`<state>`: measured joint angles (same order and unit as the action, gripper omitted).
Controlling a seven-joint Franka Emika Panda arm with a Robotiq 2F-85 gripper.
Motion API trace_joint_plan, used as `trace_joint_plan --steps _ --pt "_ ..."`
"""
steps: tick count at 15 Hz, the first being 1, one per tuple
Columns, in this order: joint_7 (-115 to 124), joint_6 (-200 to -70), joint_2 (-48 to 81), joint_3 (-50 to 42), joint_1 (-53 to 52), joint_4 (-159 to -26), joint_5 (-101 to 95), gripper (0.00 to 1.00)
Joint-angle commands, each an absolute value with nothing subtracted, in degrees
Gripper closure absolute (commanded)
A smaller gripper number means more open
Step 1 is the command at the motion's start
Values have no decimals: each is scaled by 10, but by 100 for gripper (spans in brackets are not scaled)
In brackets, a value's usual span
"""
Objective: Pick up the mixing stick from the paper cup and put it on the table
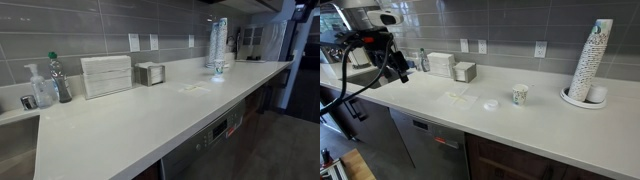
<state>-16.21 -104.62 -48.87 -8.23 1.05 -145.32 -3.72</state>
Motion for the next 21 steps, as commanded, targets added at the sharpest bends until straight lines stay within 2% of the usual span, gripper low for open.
trace_joint_plan --steps 1,8,12,16,21 --pt "-161 -1044 -488 -84 8 -1452 -38 0" --pt "-159 -1039 -479 -87 13 -1437 -41 0" --pt "-131 -1010 -410 -125 21 -1316 3 0" --pt "-92 -1032 -313 -168 28 -1190 67 0" --pt "-38 -1134 -186 -197 59 -1101 140 0"
